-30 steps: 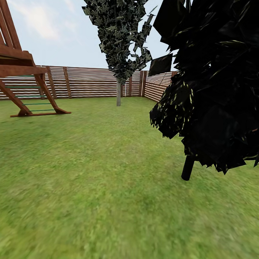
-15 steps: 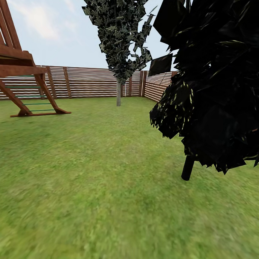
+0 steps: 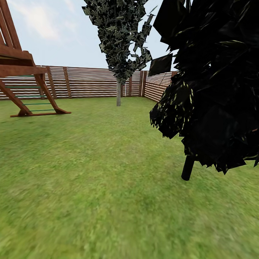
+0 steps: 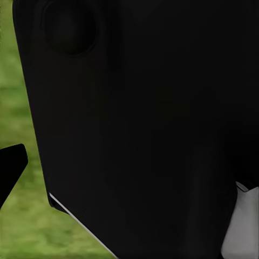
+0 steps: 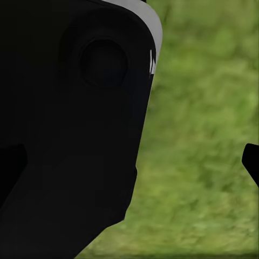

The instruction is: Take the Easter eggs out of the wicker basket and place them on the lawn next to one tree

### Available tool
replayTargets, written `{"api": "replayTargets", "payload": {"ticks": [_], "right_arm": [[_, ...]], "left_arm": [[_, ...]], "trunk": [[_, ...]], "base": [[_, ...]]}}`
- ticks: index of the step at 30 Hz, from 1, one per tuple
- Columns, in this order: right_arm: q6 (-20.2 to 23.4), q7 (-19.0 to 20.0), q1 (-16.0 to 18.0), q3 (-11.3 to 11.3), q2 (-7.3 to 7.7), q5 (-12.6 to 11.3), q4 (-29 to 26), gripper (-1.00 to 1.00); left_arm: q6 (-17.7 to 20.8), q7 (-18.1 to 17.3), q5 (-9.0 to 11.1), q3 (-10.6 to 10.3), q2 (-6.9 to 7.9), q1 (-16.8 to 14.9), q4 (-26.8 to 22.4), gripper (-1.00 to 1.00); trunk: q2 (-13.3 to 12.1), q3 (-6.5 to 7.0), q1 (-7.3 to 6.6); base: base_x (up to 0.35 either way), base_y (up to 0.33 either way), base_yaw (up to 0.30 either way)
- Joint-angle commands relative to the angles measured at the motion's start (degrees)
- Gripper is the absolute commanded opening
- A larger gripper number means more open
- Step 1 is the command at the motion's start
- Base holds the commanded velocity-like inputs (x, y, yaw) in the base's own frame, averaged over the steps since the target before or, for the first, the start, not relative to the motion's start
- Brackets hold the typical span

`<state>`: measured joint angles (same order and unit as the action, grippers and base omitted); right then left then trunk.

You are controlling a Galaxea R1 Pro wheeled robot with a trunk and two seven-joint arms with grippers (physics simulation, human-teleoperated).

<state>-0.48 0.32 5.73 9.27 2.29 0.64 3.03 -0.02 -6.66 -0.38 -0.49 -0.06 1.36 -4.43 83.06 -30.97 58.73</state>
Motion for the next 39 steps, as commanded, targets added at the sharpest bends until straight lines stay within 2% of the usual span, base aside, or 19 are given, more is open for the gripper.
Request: {"api": "replayTargets", "payload": {"ticks": [1,39], "right_arm": [[-0.1,0.0,0.1,0.3,-0.01,0.1,0.1,1.0],[-0.1,0.1,0.1,0.3,-0.01,0.1,0.1,1.0]], "left_arm": [[0.0,-0.1,0.0,0.0,-0.01,0.0,-0.1,1.0],[0.0,-0.1,0.0,0.0,0.02,0.0,-0.1,1.0]], "trunk": [[0.0,-0.04,0.0],[0.0,-0.04,0.0]], "base": [[0.0,0.0,0.0],[0.0,0.0,0.0]]}}
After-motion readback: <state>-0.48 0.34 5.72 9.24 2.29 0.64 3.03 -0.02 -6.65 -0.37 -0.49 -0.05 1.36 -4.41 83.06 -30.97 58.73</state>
